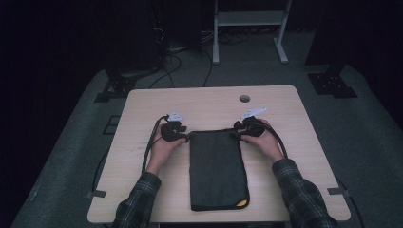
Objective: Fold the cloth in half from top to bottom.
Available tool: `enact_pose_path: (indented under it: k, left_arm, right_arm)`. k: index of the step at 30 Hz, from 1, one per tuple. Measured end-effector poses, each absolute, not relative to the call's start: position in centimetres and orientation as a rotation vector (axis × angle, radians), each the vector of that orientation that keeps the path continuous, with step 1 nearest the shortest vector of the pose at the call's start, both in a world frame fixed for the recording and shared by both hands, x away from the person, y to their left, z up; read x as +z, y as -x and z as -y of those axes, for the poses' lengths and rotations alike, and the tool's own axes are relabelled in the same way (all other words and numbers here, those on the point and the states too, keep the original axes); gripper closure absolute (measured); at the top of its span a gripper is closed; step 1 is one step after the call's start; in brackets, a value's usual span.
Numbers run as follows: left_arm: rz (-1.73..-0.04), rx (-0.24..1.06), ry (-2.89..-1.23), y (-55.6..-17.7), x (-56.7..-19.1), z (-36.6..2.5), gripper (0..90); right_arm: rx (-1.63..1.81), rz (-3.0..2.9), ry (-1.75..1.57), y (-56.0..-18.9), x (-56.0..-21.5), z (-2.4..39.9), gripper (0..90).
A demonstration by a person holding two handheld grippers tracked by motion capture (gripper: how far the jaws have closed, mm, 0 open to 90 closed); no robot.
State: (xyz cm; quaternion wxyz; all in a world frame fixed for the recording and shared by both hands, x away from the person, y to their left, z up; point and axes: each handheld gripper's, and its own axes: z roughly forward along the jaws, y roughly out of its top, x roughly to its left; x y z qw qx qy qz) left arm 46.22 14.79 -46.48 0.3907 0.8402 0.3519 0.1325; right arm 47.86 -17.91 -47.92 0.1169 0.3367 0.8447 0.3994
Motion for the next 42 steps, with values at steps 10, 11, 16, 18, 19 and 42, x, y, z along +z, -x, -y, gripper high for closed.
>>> enact_pose_path:
  k: [10, 11, 16, 18, 19, 42]
  left_arm:
    - [-0.860, 0.326, -2.188, -46.5, -47.3, -14.5, 47.6]
    - [-0.850, 0.323, -2.193, -46.5, -47.3, -14.5, 51.2]
    - [-0.830, 0.278, -2.189, -46.5, -47.2, -14.4, 67.0]
    - [-0.845, 0.252, -2.177, -46.5, -47.2, -14.5, 76.0]
    - [-0.851, 0.240, -2.170, -46.5, -47.3, -14.4, 79.9]
    - [-0.775, 0.405, -2.021, -47.0, -39.6, -14.6, 84.9]
  right_arm:
    - [1.191, -2.478, -0.942, -47.9, -48.3, 17.9, 38.0]
    - [1.179, -2.479, -0.916, -47.9, -48.3, 17.7, 40.0]
    - [1.211, -2.510, -0.903, -47.7, -48.2, 17.5, 61.9]
    - [1.223, -2.522, -0.918, -47.6, -48.1, 17.5, 69.8]
    - [1.224, -2.524, -0.924, -47.6, -48.1, 17.5, 72.6]
    - [1.343, -2.319, -0.909, -47.9, -40.2, 17.8, 82.7]
